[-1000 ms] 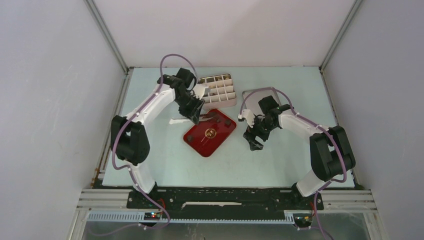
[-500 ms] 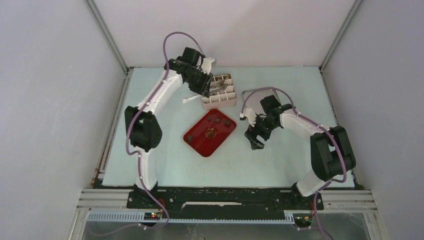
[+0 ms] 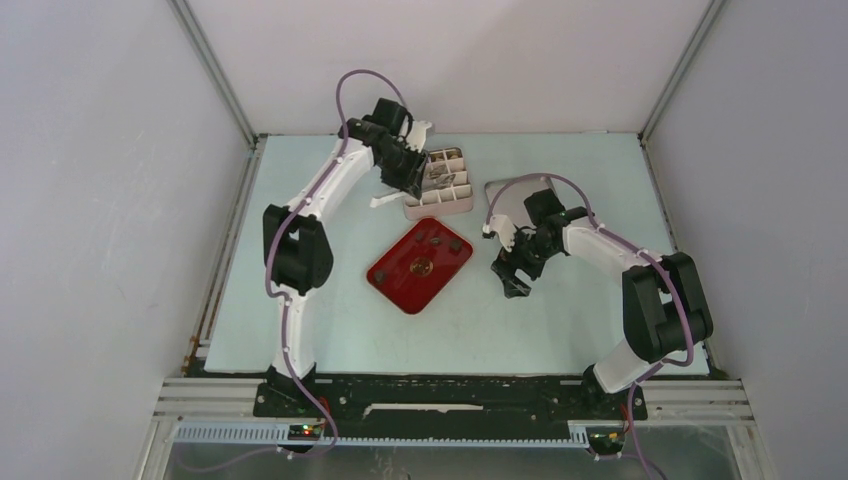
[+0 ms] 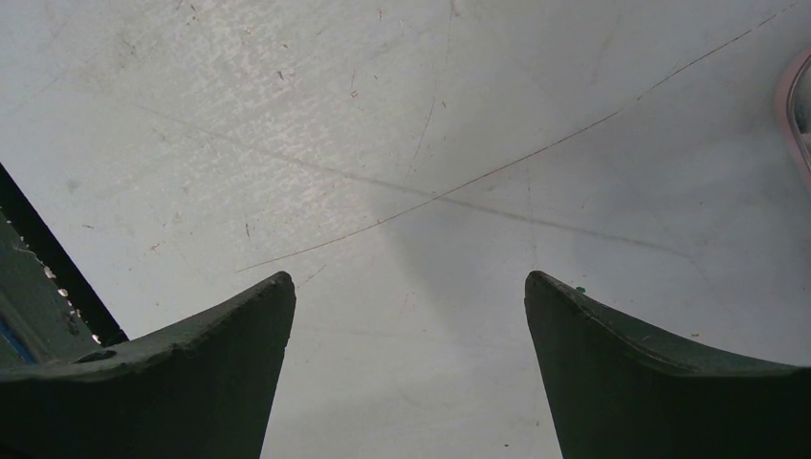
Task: Pack the chocolate
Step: Place the fake chocolate in the packing box, then pick up the fake chocolate from the plate.
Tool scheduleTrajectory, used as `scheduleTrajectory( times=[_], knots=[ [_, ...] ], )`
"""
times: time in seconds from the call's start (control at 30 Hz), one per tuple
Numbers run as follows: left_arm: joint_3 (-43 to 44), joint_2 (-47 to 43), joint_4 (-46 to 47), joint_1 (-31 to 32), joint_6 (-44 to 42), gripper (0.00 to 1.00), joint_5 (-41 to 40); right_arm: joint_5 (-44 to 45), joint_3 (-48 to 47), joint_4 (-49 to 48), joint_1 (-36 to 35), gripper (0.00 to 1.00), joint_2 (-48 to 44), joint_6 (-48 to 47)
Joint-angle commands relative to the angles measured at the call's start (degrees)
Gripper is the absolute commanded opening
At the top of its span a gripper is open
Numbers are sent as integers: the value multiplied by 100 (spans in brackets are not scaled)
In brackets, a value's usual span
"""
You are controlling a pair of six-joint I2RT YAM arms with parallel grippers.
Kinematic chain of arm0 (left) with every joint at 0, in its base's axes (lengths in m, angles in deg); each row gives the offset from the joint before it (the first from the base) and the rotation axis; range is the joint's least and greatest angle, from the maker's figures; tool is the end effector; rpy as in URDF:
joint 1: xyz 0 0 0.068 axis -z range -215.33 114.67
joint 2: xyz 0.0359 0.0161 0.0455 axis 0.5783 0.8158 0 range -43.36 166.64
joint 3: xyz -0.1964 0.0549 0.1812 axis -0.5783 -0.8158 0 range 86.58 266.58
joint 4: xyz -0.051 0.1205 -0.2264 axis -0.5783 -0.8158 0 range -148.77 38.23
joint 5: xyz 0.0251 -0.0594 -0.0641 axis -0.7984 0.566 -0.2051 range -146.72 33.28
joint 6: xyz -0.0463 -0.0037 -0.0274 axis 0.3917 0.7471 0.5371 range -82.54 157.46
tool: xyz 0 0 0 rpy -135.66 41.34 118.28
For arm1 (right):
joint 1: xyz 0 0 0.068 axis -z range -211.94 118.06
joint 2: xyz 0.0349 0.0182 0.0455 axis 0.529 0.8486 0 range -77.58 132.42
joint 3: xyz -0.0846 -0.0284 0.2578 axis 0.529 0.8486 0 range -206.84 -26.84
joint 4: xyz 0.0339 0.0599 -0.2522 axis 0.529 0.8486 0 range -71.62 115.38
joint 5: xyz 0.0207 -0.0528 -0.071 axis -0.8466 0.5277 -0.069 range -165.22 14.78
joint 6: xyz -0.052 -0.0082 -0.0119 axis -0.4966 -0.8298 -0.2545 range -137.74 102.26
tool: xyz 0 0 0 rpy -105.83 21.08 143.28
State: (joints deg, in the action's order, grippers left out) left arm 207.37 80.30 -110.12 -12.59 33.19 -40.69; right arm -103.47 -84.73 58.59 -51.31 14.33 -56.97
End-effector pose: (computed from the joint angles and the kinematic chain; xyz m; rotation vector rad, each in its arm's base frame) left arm 0.4260 -0.1893 0.2861 0.7123 2.5552 -0.4777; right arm 0.2718 0.1134 0.1886 -1.4166 2.3302 0.6106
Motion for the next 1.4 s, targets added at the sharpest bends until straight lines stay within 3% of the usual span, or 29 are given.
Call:
scheduleTrajectory(
  times=[0.0, 0.23, 0.47, 0.7, 0.83, 1.37],
  knots=[
    [394, -35, -5, 29, 91, 46, 57, -102, -214, -22, -3, 92, -139, 11],
    [370, -508, -69, 65, 28, 44, 94, -100, -214, -20, 6, 92, -148, 20],
    [-1633, -2378, 586, 230, -144, 43, 322, 7, -207, -58, 29, 92, -171, 20],
    [-2908, -3264, 553, 491, -210, 45, 234, 40, -214, -101, 60, 92, -200, 68],
    [-3267, -3239, 630, 660, -103, 47, 170, 86, -214, -117, 59, 92, -218, 88],
    [-3218, -2198, 501, 1069, 370, 49, 100, -2, -214, -88, 245, 92, -367, 92]
  ],
)
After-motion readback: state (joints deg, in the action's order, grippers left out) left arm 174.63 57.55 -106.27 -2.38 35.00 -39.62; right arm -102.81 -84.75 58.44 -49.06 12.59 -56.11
